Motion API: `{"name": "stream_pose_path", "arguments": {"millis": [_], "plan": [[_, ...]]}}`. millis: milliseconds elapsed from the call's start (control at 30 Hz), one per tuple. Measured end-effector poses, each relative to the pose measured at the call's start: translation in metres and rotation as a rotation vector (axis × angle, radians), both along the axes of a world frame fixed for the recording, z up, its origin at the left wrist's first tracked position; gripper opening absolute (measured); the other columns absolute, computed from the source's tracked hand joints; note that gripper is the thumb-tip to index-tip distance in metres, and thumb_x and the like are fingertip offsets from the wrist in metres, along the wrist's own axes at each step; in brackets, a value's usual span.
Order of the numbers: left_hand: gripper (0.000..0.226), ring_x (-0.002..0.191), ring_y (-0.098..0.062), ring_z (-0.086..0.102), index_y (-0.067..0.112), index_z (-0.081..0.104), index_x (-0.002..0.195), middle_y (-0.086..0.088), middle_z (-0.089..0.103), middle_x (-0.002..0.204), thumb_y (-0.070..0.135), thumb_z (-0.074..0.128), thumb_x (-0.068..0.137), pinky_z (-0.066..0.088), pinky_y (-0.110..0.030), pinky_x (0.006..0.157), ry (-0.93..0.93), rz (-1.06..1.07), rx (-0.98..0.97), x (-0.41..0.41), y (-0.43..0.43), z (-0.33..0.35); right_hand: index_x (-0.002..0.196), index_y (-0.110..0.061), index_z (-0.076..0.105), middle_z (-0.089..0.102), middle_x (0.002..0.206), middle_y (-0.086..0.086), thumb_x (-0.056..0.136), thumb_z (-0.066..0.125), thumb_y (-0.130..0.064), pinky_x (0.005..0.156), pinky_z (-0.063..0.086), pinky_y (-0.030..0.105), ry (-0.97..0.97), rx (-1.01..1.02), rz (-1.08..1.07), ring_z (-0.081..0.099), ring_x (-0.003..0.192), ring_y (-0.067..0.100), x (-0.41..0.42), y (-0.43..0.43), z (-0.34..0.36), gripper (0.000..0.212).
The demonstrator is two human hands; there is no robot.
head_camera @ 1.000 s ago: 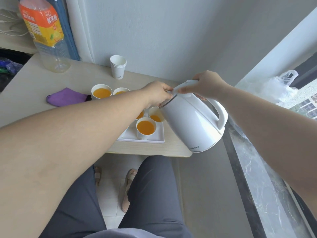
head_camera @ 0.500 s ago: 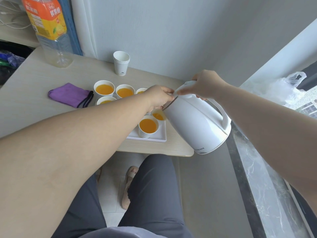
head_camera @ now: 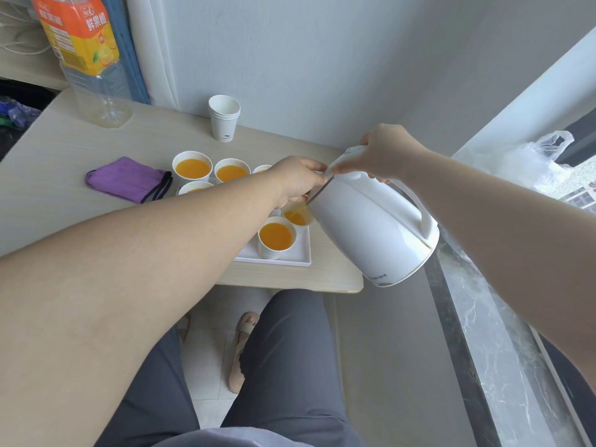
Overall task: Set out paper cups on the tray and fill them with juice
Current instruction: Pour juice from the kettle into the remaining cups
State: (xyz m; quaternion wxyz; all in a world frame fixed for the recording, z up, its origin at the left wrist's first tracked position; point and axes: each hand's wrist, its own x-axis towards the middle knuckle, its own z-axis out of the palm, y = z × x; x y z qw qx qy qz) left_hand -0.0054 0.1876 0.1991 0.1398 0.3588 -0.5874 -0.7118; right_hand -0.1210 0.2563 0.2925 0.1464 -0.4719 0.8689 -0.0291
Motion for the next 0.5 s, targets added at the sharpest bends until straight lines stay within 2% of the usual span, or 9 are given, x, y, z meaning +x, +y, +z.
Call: {"name": "stream_pose_path", "arguments": {"millis": [200,500], "plan": [[0.031,0.093,-0.015,0.058,0.015,0.060,0.124,-0.002,0.063,0.101,0.011,0.058,0.093,0.048,-0.018,0.069,0.019,0.002,0.017,-0.0007,0.0031,0.0048,0.064,-0.013,0.050,0.056,0.062,0.007,0.065,0.076,-0.050,0.062,0.043,0.027,0.036,0.013,0.002,0.050,0.053,0.022,0.0004,0.0024,0.0049,0.046],[0.030,0.093,-0.018,0.060,0.013,0.061,0.123,-0.004,0.064,0.103,0.012,0.057,0.094,0.051,-0.024,0.079,0.052,0.001,0.015,-0.0041,0.0048,0.0097,0.067,-0.014,0.052,0.058,0.062,0.004,0.064,0.076,-0.053,0.062,0.044,0.026,0.071,0.013,-0.003,0.052,0.054,0.021,-0.0035,0.0008,0.0094,0.046]]}}
